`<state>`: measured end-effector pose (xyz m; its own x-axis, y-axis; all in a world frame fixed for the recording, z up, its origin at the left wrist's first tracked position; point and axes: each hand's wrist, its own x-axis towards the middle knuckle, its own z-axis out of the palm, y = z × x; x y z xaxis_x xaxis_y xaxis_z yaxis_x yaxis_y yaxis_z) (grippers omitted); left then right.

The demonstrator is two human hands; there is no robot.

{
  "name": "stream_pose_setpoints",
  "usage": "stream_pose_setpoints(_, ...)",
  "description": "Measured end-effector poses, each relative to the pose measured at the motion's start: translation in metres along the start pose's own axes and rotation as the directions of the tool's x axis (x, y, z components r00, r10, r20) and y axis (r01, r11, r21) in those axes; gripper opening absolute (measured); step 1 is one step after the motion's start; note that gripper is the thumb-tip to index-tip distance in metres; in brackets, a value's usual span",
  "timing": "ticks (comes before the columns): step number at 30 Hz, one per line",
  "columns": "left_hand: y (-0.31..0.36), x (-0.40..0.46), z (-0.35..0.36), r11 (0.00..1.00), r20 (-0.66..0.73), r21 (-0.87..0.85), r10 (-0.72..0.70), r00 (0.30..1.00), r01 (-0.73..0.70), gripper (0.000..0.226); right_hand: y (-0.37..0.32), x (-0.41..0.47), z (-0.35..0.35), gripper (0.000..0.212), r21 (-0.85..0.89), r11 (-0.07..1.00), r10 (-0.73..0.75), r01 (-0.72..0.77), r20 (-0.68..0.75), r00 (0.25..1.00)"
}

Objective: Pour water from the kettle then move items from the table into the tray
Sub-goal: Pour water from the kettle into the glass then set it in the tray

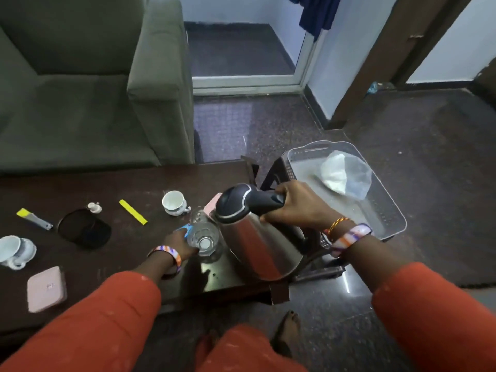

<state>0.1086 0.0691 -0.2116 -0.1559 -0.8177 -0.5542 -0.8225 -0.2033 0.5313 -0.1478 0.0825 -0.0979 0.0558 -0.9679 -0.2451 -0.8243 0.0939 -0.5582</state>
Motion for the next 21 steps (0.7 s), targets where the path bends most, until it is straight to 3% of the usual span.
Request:
stream_pose_setpoints(3, -0.009, 0.004, 0.012, 0.999, 0.081, 0.044, -0.035, 0.996, 0.032, 0.060, 0.001, 0.001, 0.026, 0.039, -0.027, 0.999, 0.044, -0.043, 0.055, 0.998)
stream_pose_setpoints(9, -0.034, 0.015, 0.032, 0.988, 0.177, 0.146, -0.064, 0.982, 0.038, 0.085, -0.009, 0.005, 0.047, 0.038, -0.086, 0.994, 0.073, -0.062, 0.129, 0.989)
stream_pose_setpoints(21, -0.054, 0.027, 0.033, 0.962, 0.229, 0.266, -0.004, 0.973, -0.058, 0.080, -0.038, 0.032, 0.059, 0.054, -0.308, 0.951, 0.044, 0.020, 0.200, 0.979)
